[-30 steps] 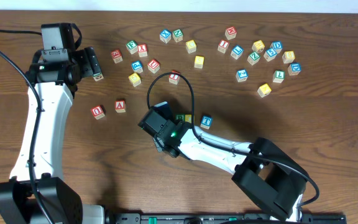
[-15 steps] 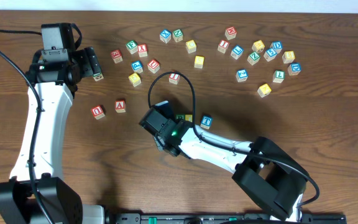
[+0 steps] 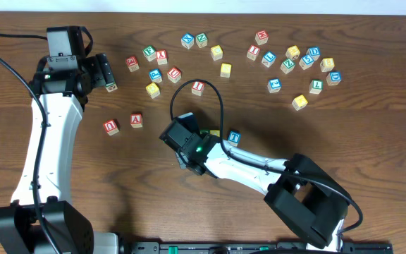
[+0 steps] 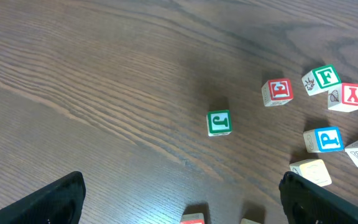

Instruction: Spell out ROBOT

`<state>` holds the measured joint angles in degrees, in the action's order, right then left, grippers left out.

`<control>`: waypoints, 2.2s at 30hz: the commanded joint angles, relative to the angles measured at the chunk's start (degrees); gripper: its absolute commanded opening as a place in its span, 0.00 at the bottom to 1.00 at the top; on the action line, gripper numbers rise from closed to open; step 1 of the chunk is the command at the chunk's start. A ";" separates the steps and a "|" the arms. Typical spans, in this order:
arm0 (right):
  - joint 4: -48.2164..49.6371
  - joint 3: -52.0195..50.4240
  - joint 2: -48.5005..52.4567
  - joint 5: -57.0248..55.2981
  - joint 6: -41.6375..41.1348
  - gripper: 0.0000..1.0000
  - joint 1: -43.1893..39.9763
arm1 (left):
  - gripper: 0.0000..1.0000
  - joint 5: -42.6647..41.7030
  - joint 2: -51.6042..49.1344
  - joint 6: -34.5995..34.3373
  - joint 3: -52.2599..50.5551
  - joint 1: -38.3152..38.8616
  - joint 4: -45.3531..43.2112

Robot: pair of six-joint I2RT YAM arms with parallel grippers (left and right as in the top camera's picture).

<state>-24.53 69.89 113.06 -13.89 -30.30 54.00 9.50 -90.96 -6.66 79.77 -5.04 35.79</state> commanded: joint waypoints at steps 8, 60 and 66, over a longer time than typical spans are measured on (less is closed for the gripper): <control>0.35 -0.24 0.55 -0.94 0.79 0.01 -0.50 | 0.98 0.13 0.28 -0.50 0.96 0.07 -0.04; -4.63 0.61 -5.11 -3.61 1.25 0.01 2.29 | 0.98 0.13 0.28 -0.48 0.94 -0.04 -0.07; -5.97 0.61 -9.84 -6.12 1.25 0.01 2.10 | 0.98 0.15 0.28 -0.48 0.94 -0.04 -0.07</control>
<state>-29.74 69.91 106.74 -16.56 -29.47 55.90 9.52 -90.96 -6.66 79.77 -5.04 35.77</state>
